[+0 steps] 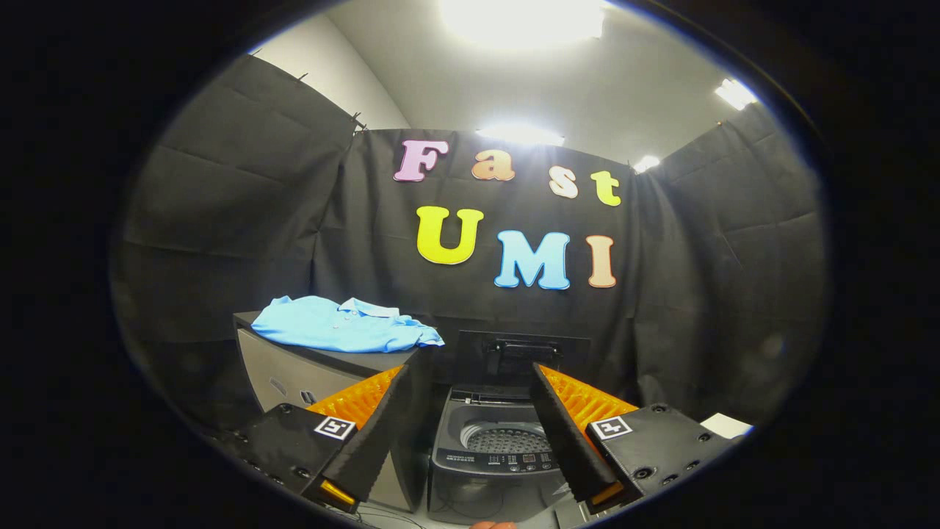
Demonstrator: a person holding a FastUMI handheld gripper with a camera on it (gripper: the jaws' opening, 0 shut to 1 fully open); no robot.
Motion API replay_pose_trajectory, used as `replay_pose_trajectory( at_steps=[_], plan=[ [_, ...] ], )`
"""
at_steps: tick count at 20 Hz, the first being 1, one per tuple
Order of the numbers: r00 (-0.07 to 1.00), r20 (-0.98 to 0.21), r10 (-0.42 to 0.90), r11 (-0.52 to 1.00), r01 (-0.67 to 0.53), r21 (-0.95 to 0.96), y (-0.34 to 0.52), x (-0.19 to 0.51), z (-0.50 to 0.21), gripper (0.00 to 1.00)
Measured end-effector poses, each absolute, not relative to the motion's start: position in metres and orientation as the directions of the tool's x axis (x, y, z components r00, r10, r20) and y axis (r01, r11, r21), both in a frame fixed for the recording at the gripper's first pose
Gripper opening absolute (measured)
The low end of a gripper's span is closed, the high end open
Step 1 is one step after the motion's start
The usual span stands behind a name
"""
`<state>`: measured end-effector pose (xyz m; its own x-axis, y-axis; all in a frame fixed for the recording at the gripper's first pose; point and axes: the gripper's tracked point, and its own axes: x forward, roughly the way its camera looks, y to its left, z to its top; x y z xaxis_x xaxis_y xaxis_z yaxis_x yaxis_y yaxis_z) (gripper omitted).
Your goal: Put the clothes into the washing machine and then close the washing machine lid.
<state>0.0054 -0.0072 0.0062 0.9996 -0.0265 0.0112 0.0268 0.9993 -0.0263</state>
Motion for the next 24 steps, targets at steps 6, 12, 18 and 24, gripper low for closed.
replay_pose_trajectory(
  at_steps=[6, 12, 18, 24],
  plan=[
    [0.999, 0.013, -0.034, 0.999, 0.034, -0.021, -0.006, 0.008, 0.008, 1.00],
    [0.999, 0.024, -0.026, 0.999, 0.026, -0.028, -0.002, 0.008, 0.013, 1.00],
    [1.000, 0.012, -0.007, 1.000, 0.007, -0.020, 0.005, 0.013, 0.021, 1.00],
    [0.999, 0.012, 0.043, 0.997, -0.042, -0.068, 0.016, 0.030, 0.047, 1.00]
  ],
)
